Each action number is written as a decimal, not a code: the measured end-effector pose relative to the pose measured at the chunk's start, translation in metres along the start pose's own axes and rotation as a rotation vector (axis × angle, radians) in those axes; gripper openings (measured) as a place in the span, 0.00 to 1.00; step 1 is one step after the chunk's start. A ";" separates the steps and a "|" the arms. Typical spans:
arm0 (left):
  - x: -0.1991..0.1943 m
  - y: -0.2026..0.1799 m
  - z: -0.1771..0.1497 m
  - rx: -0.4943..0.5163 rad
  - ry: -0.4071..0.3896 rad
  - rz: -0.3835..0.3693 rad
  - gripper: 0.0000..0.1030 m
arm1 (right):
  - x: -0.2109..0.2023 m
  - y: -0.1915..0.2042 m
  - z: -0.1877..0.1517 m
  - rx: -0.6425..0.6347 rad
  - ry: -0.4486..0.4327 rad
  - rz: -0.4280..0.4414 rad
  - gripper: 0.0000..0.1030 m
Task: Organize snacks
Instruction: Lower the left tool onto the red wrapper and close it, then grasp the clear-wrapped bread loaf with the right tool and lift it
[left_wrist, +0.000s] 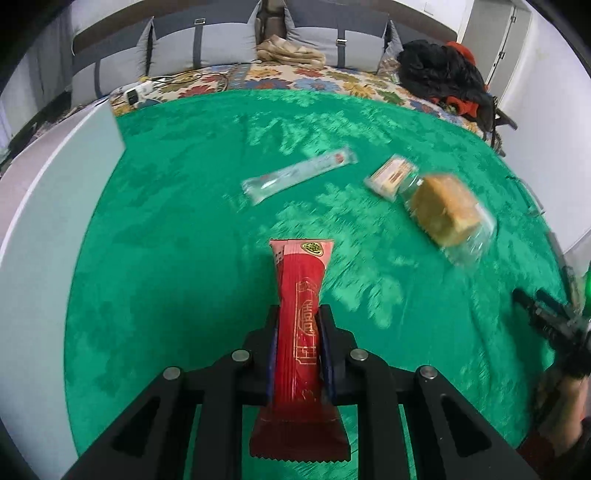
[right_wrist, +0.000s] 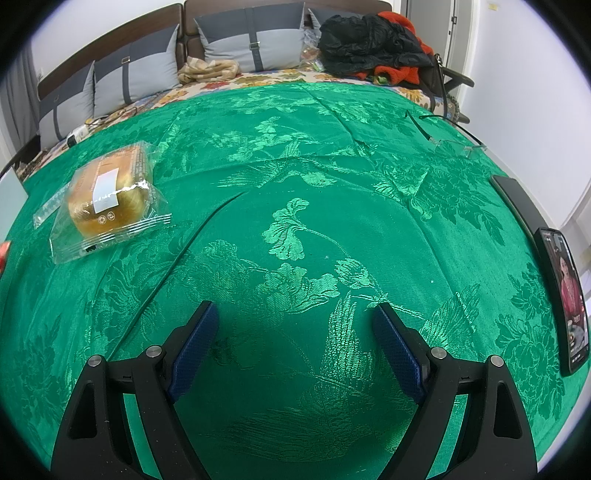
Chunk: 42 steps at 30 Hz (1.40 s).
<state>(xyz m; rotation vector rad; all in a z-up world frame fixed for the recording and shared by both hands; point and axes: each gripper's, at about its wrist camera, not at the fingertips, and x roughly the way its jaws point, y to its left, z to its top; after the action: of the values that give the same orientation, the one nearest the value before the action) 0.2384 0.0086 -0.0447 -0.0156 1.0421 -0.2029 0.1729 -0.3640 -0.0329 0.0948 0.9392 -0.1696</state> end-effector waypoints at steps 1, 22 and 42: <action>0.002 0.001 -0.005 0.001 0.001 0.006 0.18 | 0.000 0.000 0.000 0.000 0.000 0.000 0.85; 0.041 0.007 -0.032 0.026 -0.077 0.100 1.00 | 0.000 0.000 0.000 0.001 0.001 0.002 0.86; 0.042 0.007 -0.032 0.025 -0.080 0.102 1.00 | 0.068 0.168 0.102 -0.328 0.170 0.200 0.85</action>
<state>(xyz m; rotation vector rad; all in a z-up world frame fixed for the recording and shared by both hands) 0.2324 0.0113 -0.0972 0.0515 0.9576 -0.1218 0.3243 -0.2217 -0.0272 -0.1015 1.1091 0.1812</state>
